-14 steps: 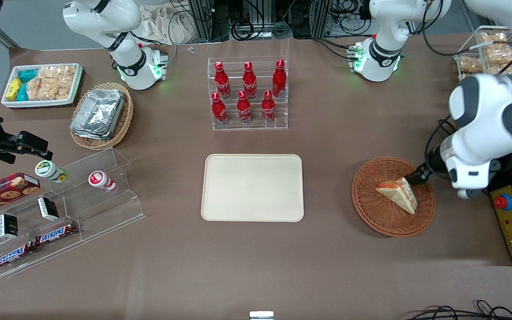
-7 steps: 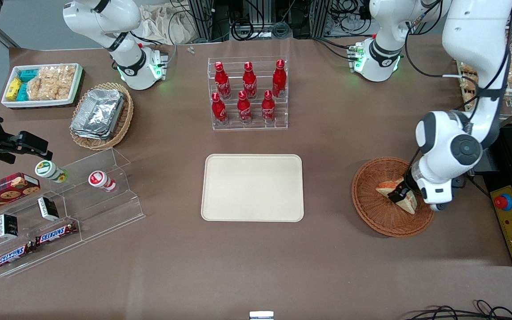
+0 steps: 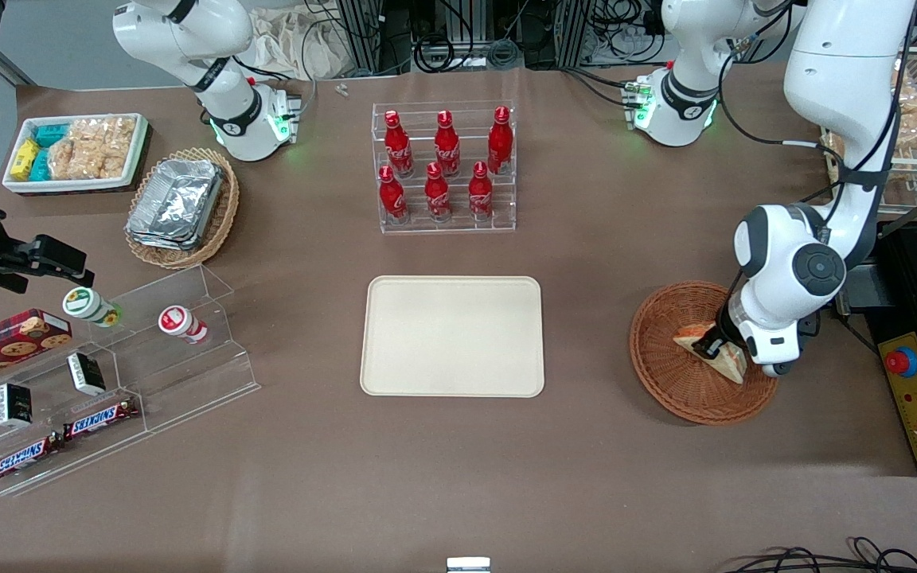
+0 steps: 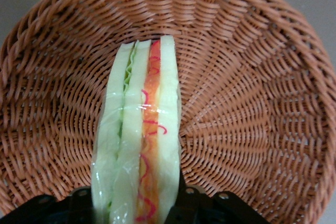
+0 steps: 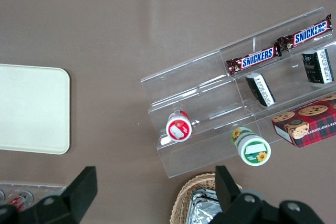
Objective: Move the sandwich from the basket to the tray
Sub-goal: 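Close the left gripper on the wrapped sandwich, then lift the sandwich with the left gripper and carry it toward the cream tray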
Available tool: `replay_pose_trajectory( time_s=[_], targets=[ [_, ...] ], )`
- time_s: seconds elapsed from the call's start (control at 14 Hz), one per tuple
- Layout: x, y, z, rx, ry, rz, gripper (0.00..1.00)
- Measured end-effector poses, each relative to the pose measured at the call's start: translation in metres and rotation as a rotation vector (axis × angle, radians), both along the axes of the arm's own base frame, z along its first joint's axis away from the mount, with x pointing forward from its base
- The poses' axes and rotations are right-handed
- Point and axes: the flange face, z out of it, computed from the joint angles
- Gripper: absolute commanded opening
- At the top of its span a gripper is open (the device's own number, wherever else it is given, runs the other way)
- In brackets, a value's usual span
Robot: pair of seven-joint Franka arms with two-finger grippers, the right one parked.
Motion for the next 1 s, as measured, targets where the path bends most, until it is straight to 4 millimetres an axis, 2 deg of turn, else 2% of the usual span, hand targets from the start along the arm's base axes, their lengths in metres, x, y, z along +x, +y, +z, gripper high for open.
replay_pose_trajectory(
  time_s=[0.07, 0.21, 0.36, 0.43, 0.57, 0.71, 0.86, 1.0],
  targets=[
    [0.003, 0.000, 0.007, -0.001, -0.016, 0.001, 0.00],
    [0.007, -0.001, 0.036, -0.004, -0.043, -0.001, 0.00],
    [0.002, -0.010, 0.079, 0.004, 0.008, -0.040, 0.00],
    [-0.002, -0.024, 0.105, 0.005, 0.048, -0.089, 0.00],
    [-0.012, -0.066, 0.153, 0.003, 0.110, -0.231, 0.00],
    [-0.022, -0.117, 0.184, 0.000, 0.135, -0.348, 0.00],
    [-0.033, -0.163, 0.195, -0.007, 0.128, -0.442, 0.00],
    [-0.049, -0.210, 0.195, -0.020, 0.114, -0.541, 0.00]
  ],
)
